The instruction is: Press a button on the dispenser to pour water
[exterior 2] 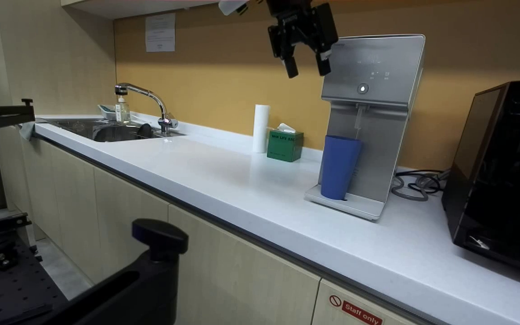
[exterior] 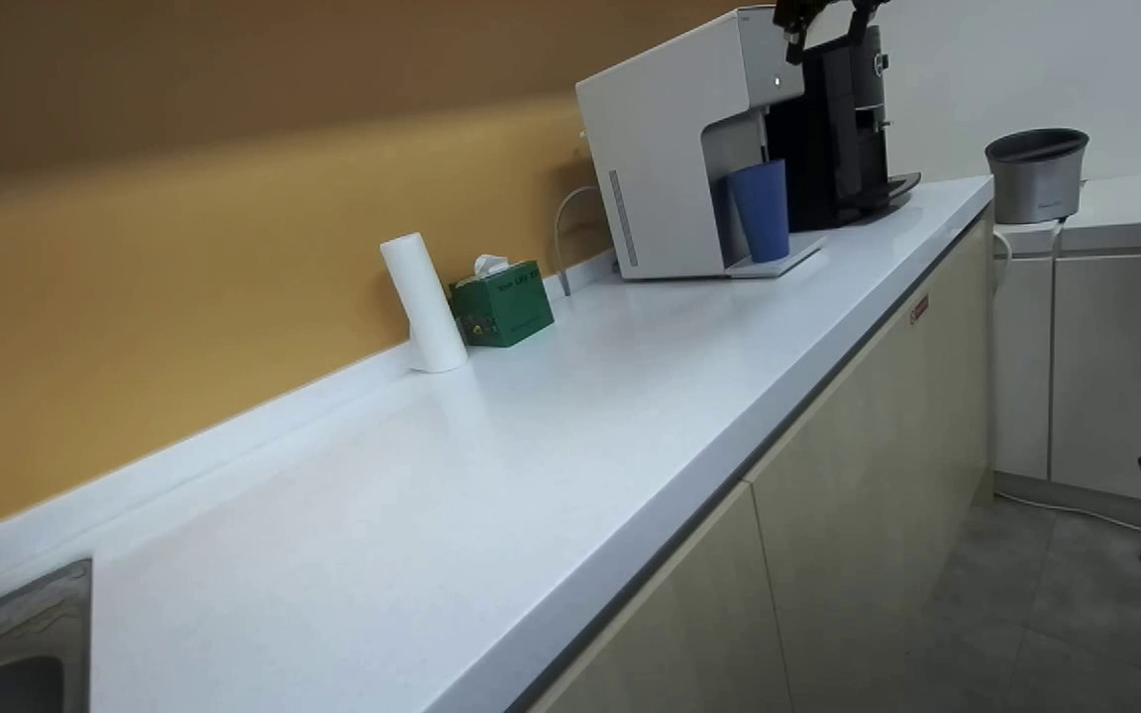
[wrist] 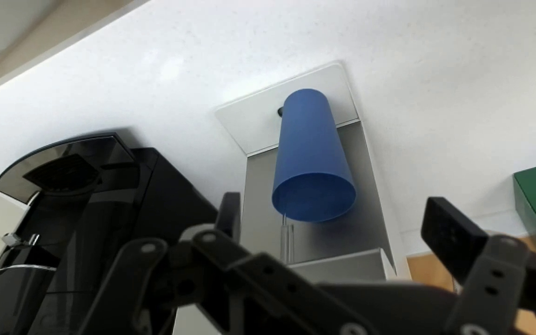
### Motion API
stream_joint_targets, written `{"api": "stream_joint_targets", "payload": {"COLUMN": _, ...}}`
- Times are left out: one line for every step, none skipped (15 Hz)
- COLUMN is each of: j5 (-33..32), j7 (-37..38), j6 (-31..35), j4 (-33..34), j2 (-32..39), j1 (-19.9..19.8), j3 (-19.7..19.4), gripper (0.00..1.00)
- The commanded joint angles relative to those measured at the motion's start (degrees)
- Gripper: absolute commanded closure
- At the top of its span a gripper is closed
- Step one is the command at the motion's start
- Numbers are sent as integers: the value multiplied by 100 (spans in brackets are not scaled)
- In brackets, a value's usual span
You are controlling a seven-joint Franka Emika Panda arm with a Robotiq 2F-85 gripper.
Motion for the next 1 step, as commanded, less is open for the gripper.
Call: {"api": "stream_joint_targets", "payload": {"j5": -58, "j7": 250, "j6": -167, "j4": 70, "j2": 9, "j1": 80, "j3": -40, "gripper": 0}}
